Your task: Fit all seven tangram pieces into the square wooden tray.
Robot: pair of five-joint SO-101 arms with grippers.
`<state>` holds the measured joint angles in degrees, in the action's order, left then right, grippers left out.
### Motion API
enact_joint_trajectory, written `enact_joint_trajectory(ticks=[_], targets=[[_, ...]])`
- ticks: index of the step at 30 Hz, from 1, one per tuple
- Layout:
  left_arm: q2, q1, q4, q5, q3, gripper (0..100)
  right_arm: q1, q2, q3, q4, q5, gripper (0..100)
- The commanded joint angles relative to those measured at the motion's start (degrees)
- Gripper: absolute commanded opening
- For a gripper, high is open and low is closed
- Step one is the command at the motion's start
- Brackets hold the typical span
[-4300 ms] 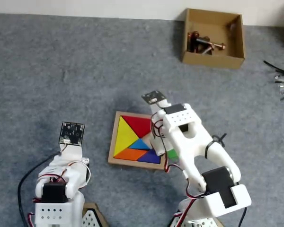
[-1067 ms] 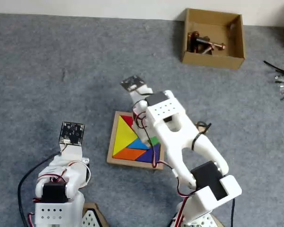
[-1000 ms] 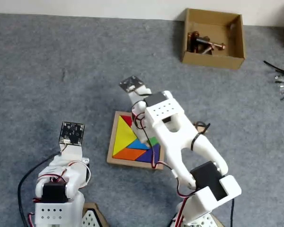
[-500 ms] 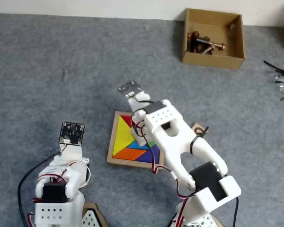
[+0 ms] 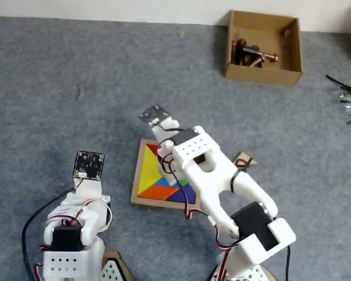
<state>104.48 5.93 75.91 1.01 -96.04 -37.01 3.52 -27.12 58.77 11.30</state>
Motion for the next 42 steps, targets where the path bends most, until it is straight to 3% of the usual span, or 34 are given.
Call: enact_joint_trajectory(ticks=[1, 7, 14, 24, 31, 37, 42], targets=[[0.57, -0.66, 0.18, -0.09, -1.01, 1, -2.77, -0.66, -0.48, 1.01, 0.09, 13.9], [0.57, -0.66, 0.18, -0.09, -1.01, 1, -2.77, -0.66, -0.48, 1.01, 0.18, 14.6], [0.57, -0.66, 0.18, -0.09, -1.01, 1, -2.77, -0.92, -0.48, 1.1, 2.37, 28.3], [0.57, -0.66, 0.18, -0.09, -1.01, 1, -2.68, -1.1, -0.04, 1.1, 2.37, 28.5], [0.57, -0.66, 0.18, -0.09, -1.01, 1, 2.07, -1.27, 0.13, 1.1, 2.37, 28.3], [0.57, -0.66, 0.18, -0.09, -1.01, 1, 2.51, -9.89, -0.31, 1.1, 2.11, 28.1], [0.57, -0.66, 0.18, -0.09, -1.01, 1, 4.97, -16.04, -3.03, 0.57, 2.37, 17.1]])
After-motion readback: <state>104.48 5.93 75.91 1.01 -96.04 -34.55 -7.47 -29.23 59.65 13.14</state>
